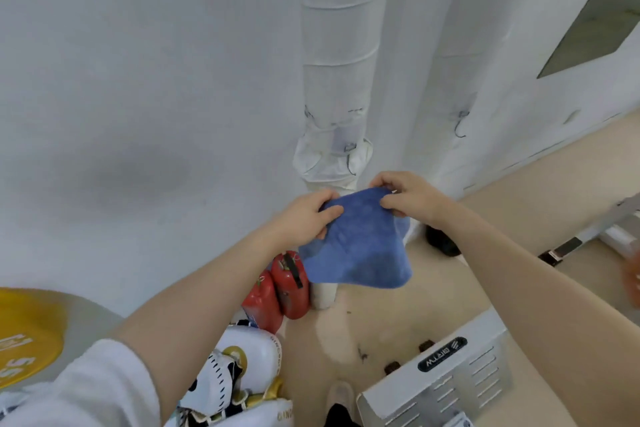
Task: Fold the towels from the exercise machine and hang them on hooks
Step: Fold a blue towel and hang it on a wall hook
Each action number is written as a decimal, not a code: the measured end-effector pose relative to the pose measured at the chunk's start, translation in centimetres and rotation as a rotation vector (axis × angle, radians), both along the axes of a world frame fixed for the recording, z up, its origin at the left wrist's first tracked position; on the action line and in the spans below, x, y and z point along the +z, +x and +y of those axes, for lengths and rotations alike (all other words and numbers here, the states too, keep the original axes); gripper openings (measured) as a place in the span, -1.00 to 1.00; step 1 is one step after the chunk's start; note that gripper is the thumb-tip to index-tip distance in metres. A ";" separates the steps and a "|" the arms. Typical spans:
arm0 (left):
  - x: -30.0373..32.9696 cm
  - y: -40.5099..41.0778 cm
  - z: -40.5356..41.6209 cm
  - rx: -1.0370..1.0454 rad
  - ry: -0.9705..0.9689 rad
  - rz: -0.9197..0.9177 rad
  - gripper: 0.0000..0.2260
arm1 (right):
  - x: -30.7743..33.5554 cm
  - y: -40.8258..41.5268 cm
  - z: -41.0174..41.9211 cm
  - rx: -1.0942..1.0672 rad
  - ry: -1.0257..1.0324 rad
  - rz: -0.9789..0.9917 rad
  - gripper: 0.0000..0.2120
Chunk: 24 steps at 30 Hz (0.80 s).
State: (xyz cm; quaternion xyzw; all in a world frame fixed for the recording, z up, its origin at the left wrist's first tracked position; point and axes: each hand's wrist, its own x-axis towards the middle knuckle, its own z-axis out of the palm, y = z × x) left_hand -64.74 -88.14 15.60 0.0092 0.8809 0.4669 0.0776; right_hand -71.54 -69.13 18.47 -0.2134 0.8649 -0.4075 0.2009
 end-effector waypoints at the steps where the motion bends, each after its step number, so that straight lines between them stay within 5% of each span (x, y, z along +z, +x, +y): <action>1: -0.1 -1.6 0.0 0.008 0.030 -0.014 -0.90 | -0.2 -1.8 -0.1 0.004 -0.011 -0.011 -0.77; 6: -1.5 -7.9 -0.5 0.116 0.122 -0.093 -0.85 | -1.4 -10.2 -1.9 -0.037 -0.046 -0.096 -0.75; 10: -3.6 -11.3 -0.7 0.274 -0.105 -0.128 -0.85 | -4.4 -14.1 -3.0 -0.205 0.064 -0.111 -0.85; 15: -6.0 -10.9 0.3 0.350 -0.222 0.035 -0.77 | -7.4 -14.5 -2.9 -0.238 0.032 -0.272 -0.76; 24: -7.1 -9.5 -0.1 0.269 -0.215 -0.023 -0.62 | -8.8 -11.3 -4.4 -0.287 -0.015 -0.329 -0.90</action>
